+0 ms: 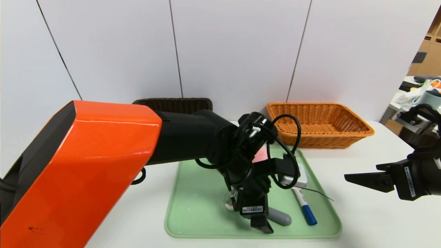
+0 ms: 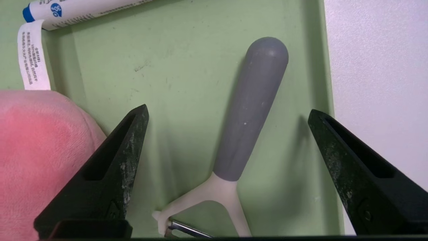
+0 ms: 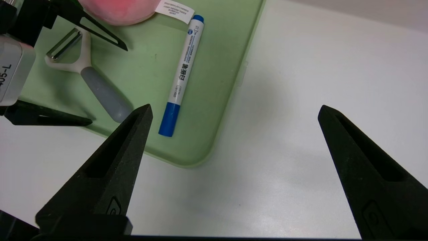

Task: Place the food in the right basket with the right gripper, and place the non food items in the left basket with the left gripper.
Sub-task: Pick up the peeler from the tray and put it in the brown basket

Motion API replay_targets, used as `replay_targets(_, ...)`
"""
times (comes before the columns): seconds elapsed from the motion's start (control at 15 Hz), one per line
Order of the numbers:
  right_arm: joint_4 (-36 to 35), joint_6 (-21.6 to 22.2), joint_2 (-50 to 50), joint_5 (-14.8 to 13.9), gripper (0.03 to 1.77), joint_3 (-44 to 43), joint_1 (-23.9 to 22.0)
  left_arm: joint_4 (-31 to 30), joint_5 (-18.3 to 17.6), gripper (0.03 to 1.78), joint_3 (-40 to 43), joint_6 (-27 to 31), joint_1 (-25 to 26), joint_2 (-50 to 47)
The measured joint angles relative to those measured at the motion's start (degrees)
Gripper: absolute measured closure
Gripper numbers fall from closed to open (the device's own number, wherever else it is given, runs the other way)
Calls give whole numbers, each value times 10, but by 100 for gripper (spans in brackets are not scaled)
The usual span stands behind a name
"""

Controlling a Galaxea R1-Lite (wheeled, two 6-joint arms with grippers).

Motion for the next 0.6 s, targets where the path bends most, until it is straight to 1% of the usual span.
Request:
replay_targets(0.27,0,0,0,0,9,0,0,14,1,12,-31,-18,-3,11)
replay_targets(0.47,0,0,-1,0,9,0,0,17,20,12,-37,-28,-3,18)
replay_targets(0.6,0,0,0,0,9,0,0,39,21,12,-46,-42,-2,22)
